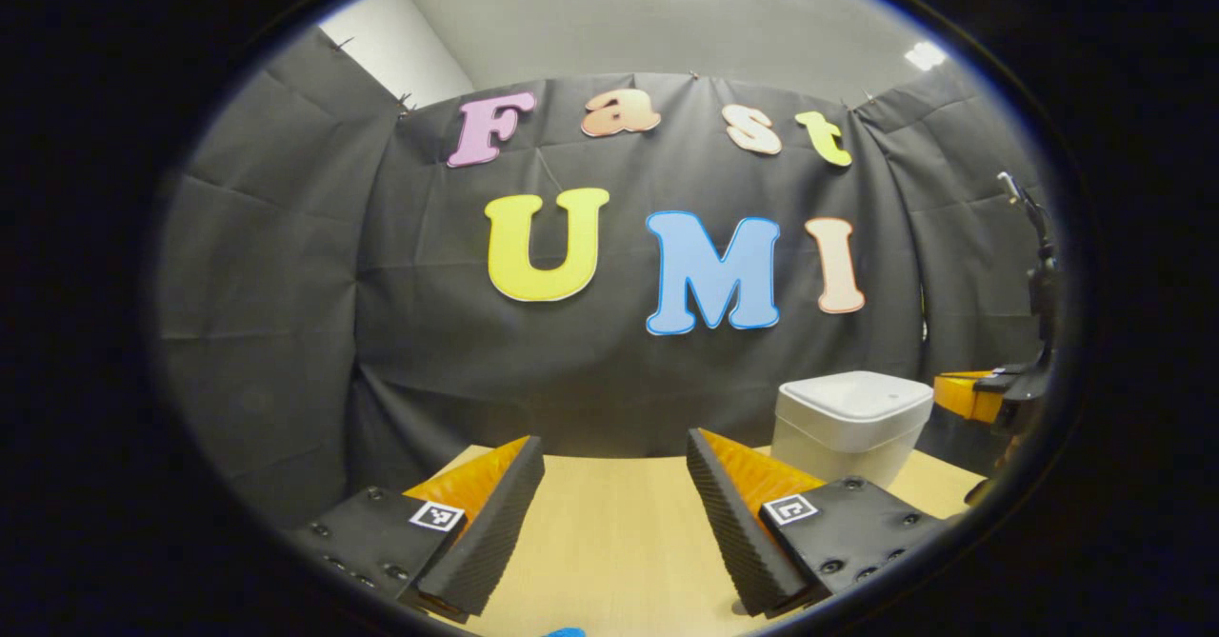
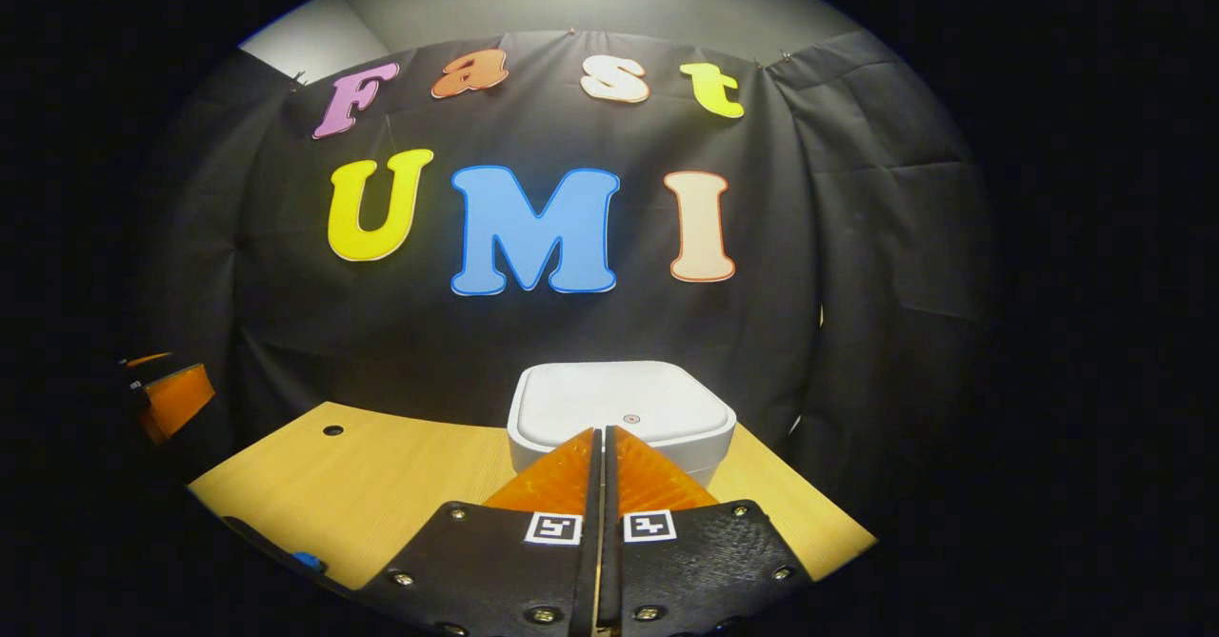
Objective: Press the lid of the desktop garbage bin to open it, pick up the crumpled paper on the desktop and throw it into the bin, then pick up the pop can on the desktop and drop it into the bin, and finally close the garbage bin lid.
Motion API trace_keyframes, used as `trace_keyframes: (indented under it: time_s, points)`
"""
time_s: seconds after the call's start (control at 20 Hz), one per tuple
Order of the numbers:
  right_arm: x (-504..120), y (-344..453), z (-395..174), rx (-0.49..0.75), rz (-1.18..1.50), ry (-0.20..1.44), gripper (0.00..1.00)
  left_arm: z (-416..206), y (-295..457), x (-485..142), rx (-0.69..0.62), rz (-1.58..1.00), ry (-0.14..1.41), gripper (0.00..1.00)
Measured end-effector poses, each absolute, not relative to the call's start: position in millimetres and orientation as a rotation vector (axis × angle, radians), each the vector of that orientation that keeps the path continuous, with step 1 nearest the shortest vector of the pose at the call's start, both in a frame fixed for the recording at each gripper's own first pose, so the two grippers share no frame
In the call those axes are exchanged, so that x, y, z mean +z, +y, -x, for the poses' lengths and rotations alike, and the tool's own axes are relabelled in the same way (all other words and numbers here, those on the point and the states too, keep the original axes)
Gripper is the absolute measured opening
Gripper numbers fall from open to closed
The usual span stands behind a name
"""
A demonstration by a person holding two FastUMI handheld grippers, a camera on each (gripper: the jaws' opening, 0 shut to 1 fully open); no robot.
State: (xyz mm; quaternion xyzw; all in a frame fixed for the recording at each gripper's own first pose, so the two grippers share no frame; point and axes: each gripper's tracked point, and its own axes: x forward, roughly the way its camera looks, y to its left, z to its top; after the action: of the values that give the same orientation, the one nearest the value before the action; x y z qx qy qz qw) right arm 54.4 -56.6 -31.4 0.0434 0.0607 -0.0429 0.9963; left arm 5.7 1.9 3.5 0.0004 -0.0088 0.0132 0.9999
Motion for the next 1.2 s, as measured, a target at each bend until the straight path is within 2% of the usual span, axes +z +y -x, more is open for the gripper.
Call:
trace_keyframes:
  time_s: [0.05,0.45,0.55,0.65,1.2]
  points:
    - [-24,-57,-47,-0.084,-0.084,0.122,0.01,-6,2,3,0.028,0.000,-0.016,1.00]
    - [-24,-77,-108,-0.048,-0.065,0.172,0.01,-8,3,1,0.046,0.000,-0.014,1.00]
    - [-31,-79,-119,-0.038,-0.065,0.202,0.02,-8,6,2,0.055,-0.002,-0.016,0.98]
    - [-43,-79,-130,-0.021,-0.067,0.250,0.01,-7,7,1,0.062,-0.001,-0.014,1.00]
    - [-65,-76,-133,0.053,-0.099,0.389,0.02,-21,0,-8,0.056,0.015,0.005,1.00]
